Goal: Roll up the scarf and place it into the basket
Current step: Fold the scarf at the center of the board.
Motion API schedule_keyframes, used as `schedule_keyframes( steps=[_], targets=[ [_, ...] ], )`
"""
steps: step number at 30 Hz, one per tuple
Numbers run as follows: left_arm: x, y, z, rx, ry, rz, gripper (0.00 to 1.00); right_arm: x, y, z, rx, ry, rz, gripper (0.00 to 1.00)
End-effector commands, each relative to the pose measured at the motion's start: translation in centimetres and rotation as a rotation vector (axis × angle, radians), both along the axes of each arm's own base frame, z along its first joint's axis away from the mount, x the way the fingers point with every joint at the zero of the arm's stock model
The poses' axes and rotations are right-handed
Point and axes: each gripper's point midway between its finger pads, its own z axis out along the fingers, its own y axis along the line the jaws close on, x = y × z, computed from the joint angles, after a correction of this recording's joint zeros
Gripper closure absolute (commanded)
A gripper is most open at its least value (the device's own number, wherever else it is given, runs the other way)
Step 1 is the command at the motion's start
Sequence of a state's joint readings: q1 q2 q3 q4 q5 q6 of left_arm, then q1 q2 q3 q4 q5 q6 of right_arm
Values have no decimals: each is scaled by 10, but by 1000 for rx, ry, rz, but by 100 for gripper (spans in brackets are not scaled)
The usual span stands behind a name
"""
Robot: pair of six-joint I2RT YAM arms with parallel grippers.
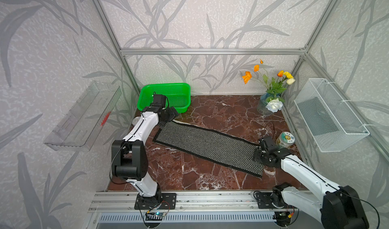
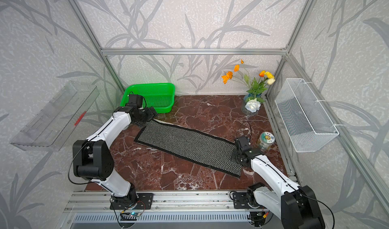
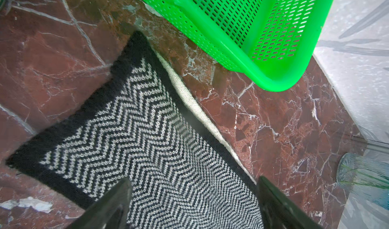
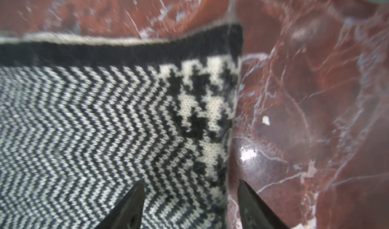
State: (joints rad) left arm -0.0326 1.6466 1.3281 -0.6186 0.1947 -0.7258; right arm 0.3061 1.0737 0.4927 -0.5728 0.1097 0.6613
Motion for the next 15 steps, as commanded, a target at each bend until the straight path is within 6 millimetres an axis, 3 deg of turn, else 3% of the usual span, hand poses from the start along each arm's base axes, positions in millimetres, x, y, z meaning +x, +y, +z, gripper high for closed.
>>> schedule_keyframes(
  steps=[1, 4, 5, 7, 10, 12, 15],
  targets=[
    [-8, -2, 0, -6, 3, -11, 8, -8, 7, -7, 43, 43, 15, 33],
    [-12, -4, -4, -21, 10, -12, 8, -14, 11, -15, 67, 60, 27, 40],
    [-14, -6, -6, -27, 16, -13, 8, -16, 10, -18, 63, 68, 21, 49],
    [-18, -8, -12, -35, 33, -19, 8, -13, 13, -17, 79, 57, 27, 78],
    [-25, -7, -20, -32, 46, -13, 8, -5, 16, -2, 94, 28, 30, 100],
    [-31, -9, -24, -33, 53, -17, 8, 0, 17, 17, 96, -14, 38, 100],
    [-39, -11, -29, -22, 50, -17, 8, 10, 12, 63, 82, -140, 47, 100]
  ],
)
